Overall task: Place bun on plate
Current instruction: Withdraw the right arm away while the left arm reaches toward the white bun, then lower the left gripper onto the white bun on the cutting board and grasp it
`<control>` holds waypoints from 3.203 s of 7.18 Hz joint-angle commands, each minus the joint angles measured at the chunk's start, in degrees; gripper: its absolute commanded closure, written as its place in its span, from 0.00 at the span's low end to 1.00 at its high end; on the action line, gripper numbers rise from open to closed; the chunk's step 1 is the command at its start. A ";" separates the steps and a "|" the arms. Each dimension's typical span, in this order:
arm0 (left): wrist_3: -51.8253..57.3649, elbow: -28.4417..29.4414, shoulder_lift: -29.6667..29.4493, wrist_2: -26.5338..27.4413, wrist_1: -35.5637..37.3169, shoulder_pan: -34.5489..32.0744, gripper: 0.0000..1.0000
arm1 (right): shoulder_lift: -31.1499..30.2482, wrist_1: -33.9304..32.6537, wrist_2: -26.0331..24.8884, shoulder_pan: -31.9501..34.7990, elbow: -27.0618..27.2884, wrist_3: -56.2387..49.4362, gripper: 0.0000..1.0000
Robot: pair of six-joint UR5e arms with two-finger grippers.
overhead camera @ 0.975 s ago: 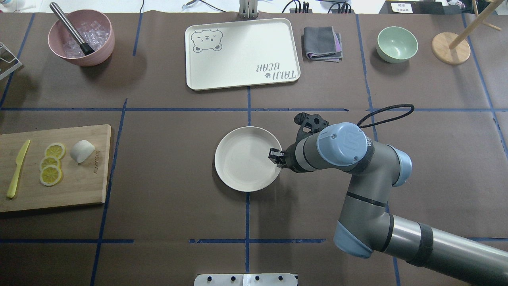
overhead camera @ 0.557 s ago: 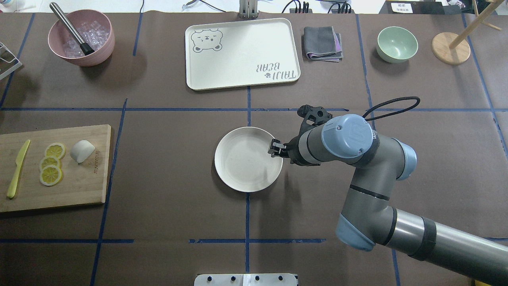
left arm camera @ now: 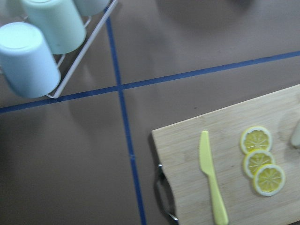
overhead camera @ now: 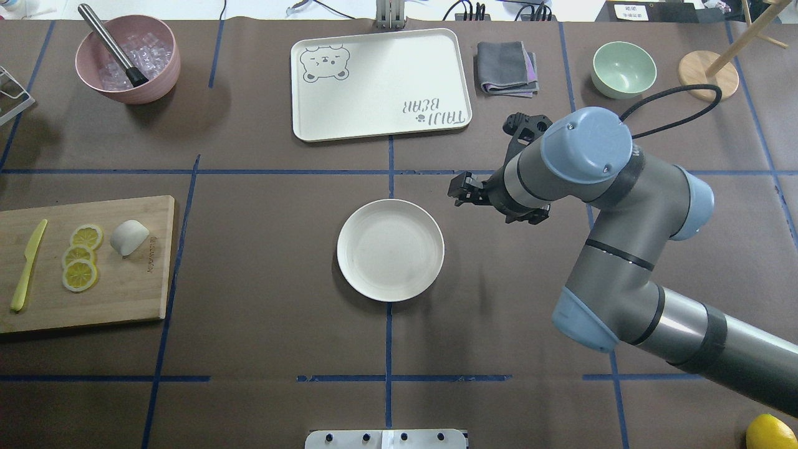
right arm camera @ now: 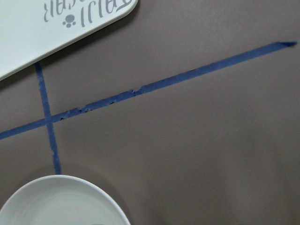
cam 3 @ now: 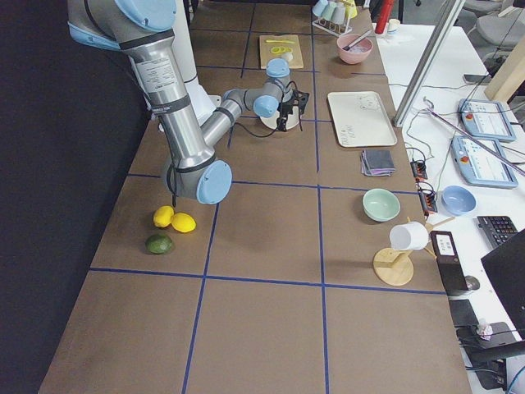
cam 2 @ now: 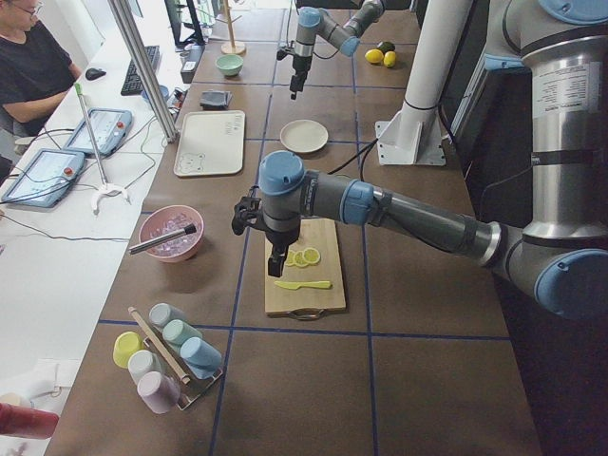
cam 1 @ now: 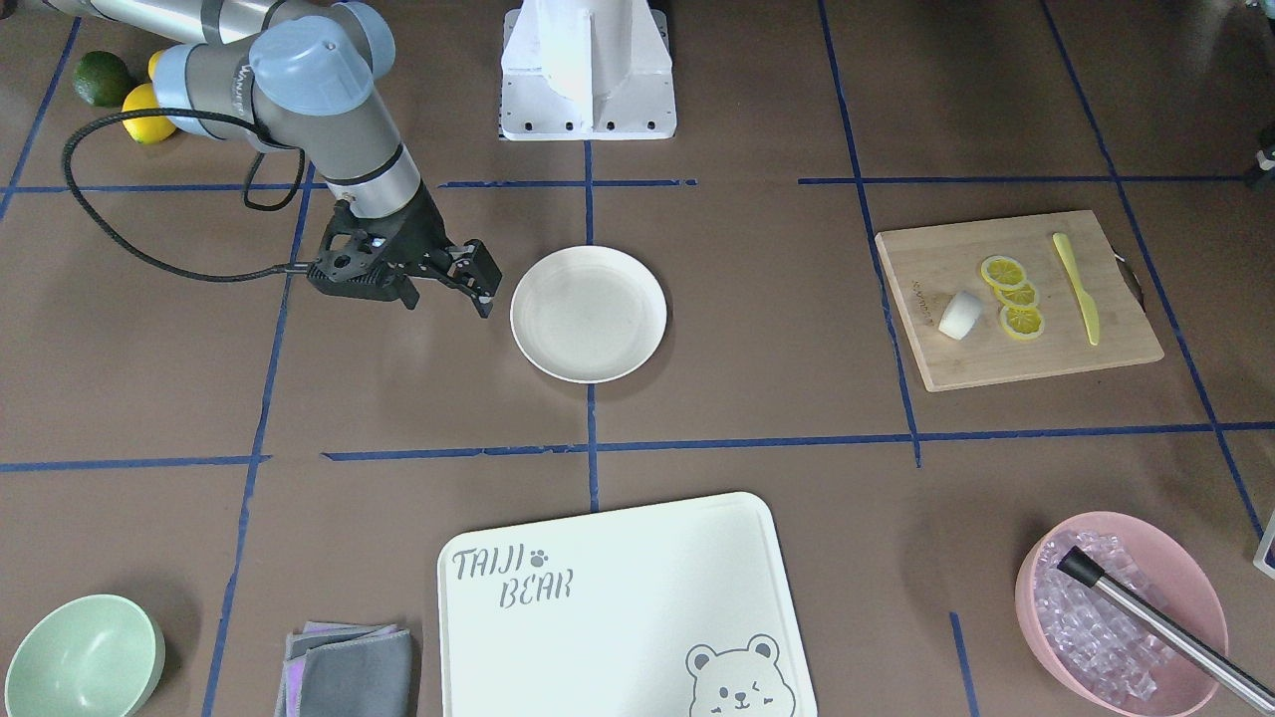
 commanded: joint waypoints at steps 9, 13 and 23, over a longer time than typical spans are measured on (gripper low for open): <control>-41.34 15.19 -13.90 19.69 -24.59 31.62 0.01 | -19.32 -8.37 16.43 32.28 1.06 -59.39 0.00; -46.61 18.13 -10.31 19.69 -35.00 33.73 0.01 | -19.59 -8.37 16.70 33.26 1.06 -59.40 0.00; -46.44 15.50 -7.41 19.69 -34.91 36.02 0.11 | -19.77 -8.37 16.97 34.14 1.76 -59.14 0.00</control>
